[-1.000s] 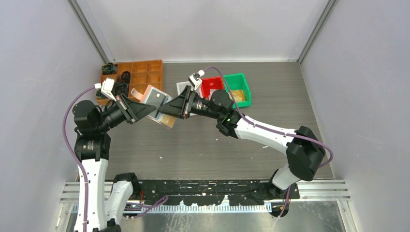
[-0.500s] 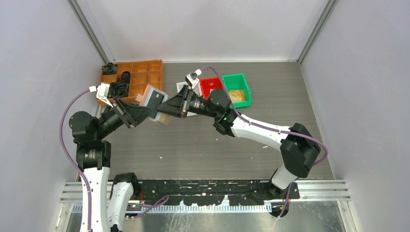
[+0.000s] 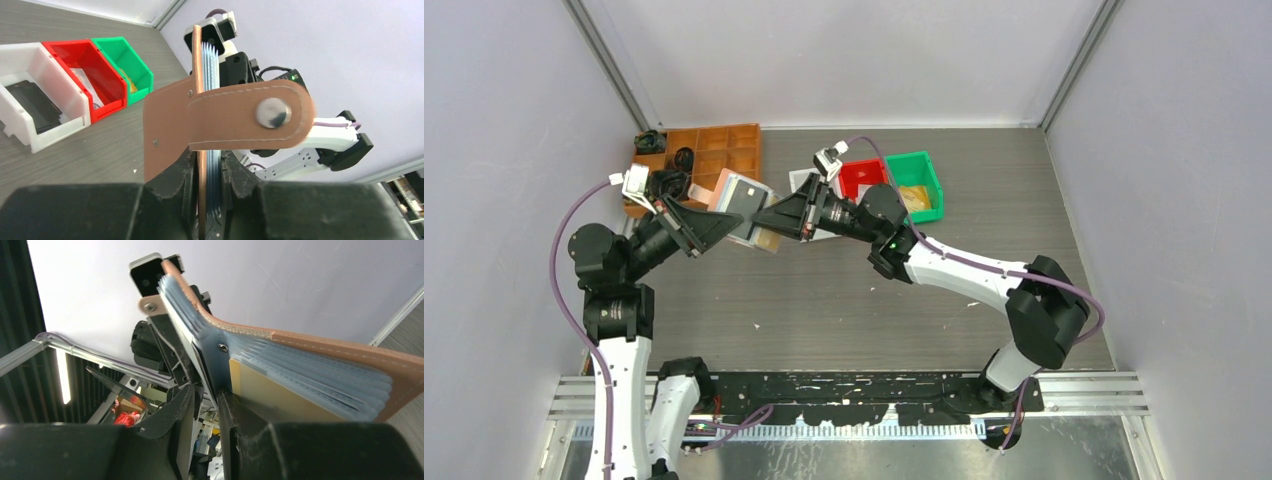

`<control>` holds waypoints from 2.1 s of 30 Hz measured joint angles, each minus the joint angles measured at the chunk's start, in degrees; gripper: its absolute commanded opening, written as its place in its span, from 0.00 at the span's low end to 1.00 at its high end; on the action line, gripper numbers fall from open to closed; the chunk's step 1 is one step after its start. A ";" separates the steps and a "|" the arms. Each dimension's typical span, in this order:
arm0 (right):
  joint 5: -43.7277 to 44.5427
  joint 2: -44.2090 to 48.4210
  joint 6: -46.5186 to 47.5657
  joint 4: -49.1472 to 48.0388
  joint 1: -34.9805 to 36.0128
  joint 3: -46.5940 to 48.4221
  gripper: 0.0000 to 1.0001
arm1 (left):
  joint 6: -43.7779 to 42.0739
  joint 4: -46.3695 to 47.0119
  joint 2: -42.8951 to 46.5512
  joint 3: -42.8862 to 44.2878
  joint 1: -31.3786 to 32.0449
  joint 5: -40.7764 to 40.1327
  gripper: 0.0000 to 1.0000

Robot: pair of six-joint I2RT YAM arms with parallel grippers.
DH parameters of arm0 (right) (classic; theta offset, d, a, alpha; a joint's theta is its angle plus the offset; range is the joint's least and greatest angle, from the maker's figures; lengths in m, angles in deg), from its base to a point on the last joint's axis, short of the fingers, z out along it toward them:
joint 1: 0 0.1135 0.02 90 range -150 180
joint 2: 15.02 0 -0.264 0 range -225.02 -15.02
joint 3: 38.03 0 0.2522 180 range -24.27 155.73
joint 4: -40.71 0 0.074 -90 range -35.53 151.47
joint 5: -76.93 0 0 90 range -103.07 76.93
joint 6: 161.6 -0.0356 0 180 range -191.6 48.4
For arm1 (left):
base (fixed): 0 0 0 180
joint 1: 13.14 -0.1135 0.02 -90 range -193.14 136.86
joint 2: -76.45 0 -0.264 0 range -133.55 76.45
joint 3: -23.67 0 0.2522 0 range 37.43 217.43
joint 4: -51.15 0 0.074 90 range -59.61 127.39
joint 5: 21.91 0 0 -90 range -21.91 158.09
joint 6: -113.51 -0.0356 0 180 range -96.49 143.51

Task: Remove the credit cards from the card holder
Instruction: Remove the credit card from the card holder.

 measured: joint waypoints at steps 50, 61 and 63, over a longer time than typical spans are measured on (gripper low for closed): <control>7.78 6.34 3.10 -7.21 0.42 -8.96 0.24 | 9.97 -1.44 -2.49 1.33 1.60 3.52 0.15; 8.39 5.60 1.79 -8.28 0.52 -7.08 0.19 | 9.92 -0.96 -1.33 1.33 1.53 3.65 0.13; 8.41 5.11 1.38 -8.52 0.52 -6.95 0.14 | 9.90 -0.81 -1.18 1.33 1.51 3.63 0.13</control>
